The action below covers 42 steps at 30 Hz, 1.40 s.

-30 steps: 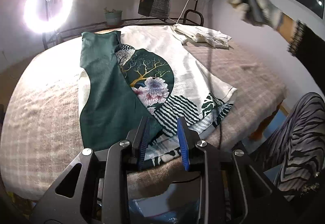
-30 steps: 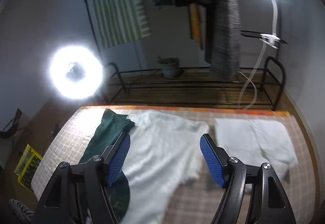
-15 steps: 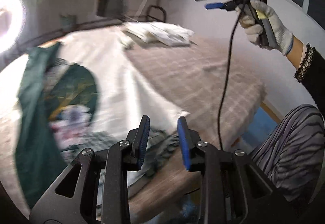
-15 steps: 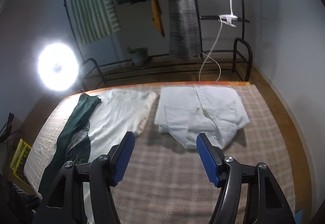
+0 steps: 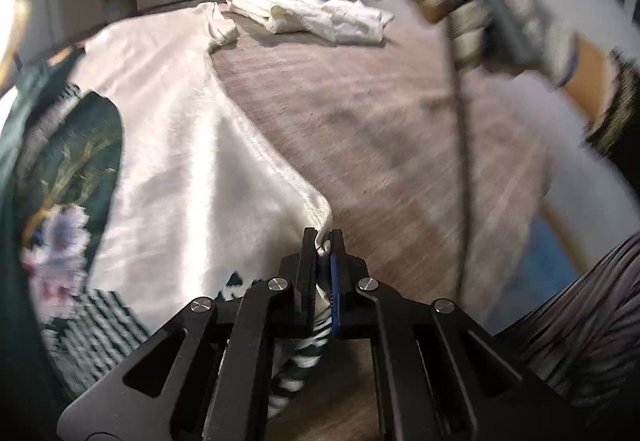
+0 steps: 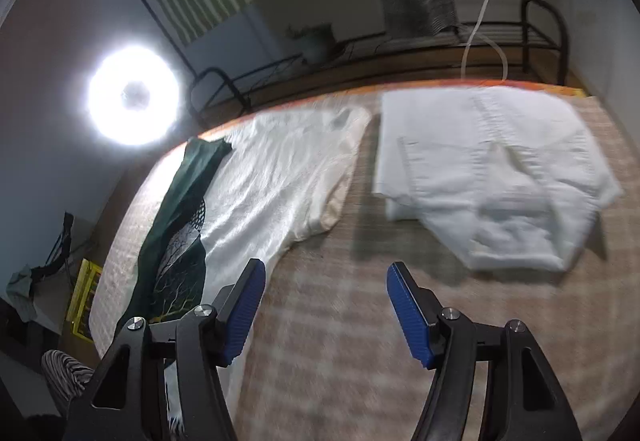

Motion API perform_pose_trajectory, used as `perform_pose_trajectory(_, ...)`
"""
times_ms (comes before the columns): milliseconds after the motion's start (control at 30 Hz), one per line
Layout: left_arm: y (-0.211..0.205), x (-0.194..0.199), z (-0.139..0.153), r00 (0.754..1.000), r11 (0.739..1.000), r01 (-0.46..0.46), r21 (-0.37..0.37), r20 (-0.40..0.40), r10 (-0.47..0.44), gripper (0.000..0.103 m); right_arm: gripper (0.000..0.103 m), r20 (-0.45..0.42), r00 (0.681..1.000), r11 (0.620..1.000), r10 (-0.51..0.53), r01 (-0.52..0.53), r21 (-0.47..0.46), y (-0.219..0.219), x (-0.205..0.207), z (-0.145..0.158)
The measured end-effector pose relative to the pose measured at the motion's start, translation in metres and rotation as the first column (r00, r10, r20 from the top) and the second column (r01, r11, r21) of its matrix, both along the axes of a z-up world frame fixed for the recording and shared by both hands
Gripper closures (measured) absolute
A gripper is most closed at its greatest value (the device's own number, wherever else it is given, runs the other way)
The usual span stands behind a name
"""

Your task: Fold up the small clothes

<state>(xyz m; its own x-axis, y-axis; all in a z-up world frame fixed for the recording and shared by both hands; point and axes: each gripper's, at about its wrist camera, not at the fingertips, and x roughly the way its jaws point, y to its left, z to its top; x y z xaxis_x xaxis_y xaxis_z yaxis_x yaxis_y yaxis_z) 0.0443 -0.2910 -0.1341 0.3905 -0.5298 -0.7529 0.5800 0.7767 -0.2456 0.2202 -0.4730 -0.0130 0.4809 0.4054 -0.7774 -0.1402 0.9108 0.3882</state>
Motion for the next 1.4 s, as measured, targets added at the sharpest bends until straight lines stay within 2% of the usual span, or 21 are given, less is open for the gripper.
perform_pose_trajectory(33, 0.000, 0.000, 0.003, 1.000, 1.000, 0.003, -0.030, -0.008, -0.003, 0.100, 0.037, -0.014, 1.000, 1.000, 0.007, -0.006, 0.016, 0.006, 0.008, -0.006)
perform_pose_trajectory(167, -0.008, 0.002, 0.001, 0.999, 0.999, 0.013, -0.041, -0.031, -0.014, 0.100, 0.037, -0.089, 0.996, 0.998, -0.013, 0.018, 0.054, 0.026, 0.043, -0.035)
perform_pose_trajectory(300, -0.005, 0.004, -0.001, 0.999, 0.999, -0.002, -0.036, -0.037, 0.001, 0.100, 0.037, -0.163, 0.986, 0.999, -0.046, 0.046, -0.002, 0.042, 0.071, -0.062)
perform_pose_trajectory(367, -0.003, 0.003, 0.002, 0.999, 0.999, -0.005, -0.041, -0.033, 0.004, 0.100, 0.041, -0.189, 0.979, 0.997, -0.081, 0.080, -0.018, 0.046, 0.081, -0.075)
perform_pose_trajectory(500, 0.000, 0.004, 0.006, 0.999, 0.999, -0.011, -0.052, -0.031, 0.010, 0.100, 0.041, -0.169, 0.978, 0.991, -0.121, 0.128, 0.035, 0.044, 0.094, -0.075)
perform_pose_trajectory(600, 0.003, 0.009, 0.006, 0.999, 0.998, -0.016, -0.060, -0.031, 0.015, 0.100, 0.059, -0.170, 0.975, 0.987, -0.141, 0.151, 0.051, 0.045, 0.101, -0.080)
perform_pose_trajectory(633, 0.005, 0.010, 0.006, 0.999, 0.998, -0.018, -0.066, -0.034, 0.016, 0.100, 0.069, -0.162, 0.976, 0.987, -0.144, 0.152, 0.042, 0.047, 0.104, -0.080)
perform_pose_trajectory(700, 0.010, 0.011, 0.007, 0.999, 0.997, -0.022, -0.078, -0.046, 0.019, 0.100, 0.079, -0.168, 0.977, 0.989, -0.128, 0.137, 0.045, 0.049, 0.109, -0.081)
perform_pose_trajectory(733, 0.012, 0.012, 0.008, 0.999, 0.996, -0.026, -0.087, -0.050, 0.021, 0.100, 0.093, -0.169, 0.977, 0.989, -0.127, 0.138, 0.054, 0.049, 0.110, -0.081)
perform_pose_trajectory(767, 0.015, 0.013, 0.010, 0.998, 0.995, -0.031, -0.097, -0.052, 0.026, 0.100, 0.102, -0.181, 0.975, 0.988, -0.130, 0.144, 0.064, 0.049, 0.112, -0.083)
perform_pose_trajectory(867, 0.024, 0.012, 0.016, 0.997, 0.990, -0.053, -0.133, -0.059, 0.045, 0.100, 0.103, -0.182, 0.973, 0.984, -0.144, 0.159, 0.074, 0.049, 0.117, -0.080)
perform_pose_trajectory(1100, 0.057, 0.013, 0.027, 0.990, 0.969, -0.125, -0.215, -0.089, 0.108, 0.100, 0.103, -0.115, 0.985, 0.991, -0.128, 0.122, -0.057, 0.086, 0.130, -0.048)
perform_pose_trajectory(1233, 0.085, 0.010, 0.035, 0.981, 0.945, -0.185, -0.269, -0.108, 0.161, 0.100, 0.103, -0.061, 0.996, 0.981, -0.069, 0.057, -0.183, 0.127, 0.139, -0.025)
perform_pose_trajectory(1400, 0.127, 0.002, 0.047, 0.962, 0.912, -0.271, -0.307, -0.122, 0.244, 0.100, 0.103, -0.019, 0.999, 0.965, 0.036, -0.040, -0.261, 0.192, 0.143, -0.004)
